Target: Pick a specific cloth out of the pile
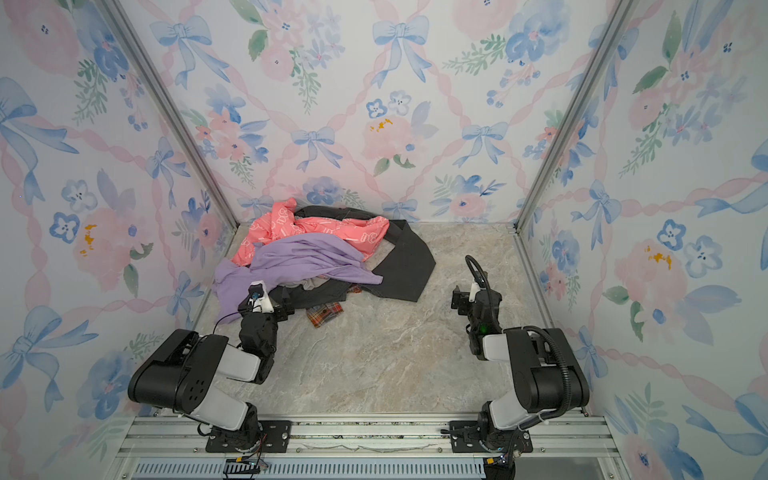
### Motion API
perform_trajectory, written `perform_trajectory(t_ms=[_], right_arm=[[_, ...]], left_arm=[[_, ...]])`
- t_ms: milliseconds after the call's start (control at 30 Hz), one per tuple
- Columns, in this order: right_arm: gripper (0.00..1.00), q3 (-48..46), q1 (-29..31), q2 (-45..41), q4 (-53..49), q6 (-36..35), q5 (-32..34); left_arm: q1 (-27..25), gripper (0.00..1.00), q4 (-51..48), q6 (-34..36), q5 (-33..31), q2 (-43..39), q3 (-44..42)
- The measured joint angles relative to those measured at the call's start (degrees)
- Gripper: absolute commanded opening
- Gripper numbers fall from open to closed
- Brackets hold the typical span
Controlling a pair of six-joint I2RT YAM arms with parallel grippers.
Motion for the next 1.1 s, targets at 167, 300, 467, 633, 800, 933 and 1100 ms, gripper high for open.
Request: perform_trajectory(t_ms=[167,300,467,633,800,933,1100], right_arm=[[0.97,0.0,0.0,0.0,0.0,0.0,0.1],[0.97,0.0,0.1,0.0,0.0,0.0,0.4],[0.97,0.0,0.3,0.0,0.1,0.0,1.2],[0.97,-0.1,1.7,0.0,0.8,-0.9,2.7],[0.97,-1.5,2.6,0.0,3.5,-1.6,4.2],[0.97,-4.5,4.1,0.0,7.8,-2.6,6.1],[0.97,-7.2,5.7,0.1,13.0,-3.6,9.2]], left_arm=[[-0.2,0.98,0.0,0.0,-0.5,0.0,0.0],[-1.3,0.98,0.5,0.4,-1.8,0.0,0.0],[-1.8,0.98,1.2,0.7,-2.8,0.0,0.0],[-1.9,0.98,1.2,0.9,-3.3,0.0,-0.1],[-2.2,0.98,1.0,1.0,-3.8,-0.3,-0.1],[-3.2,0.98,-5.1,1.6,-5.1,-3.8,1.6],[-6.9,0.98,-17.7,2.0,-7.9,-8.0,9.8]])
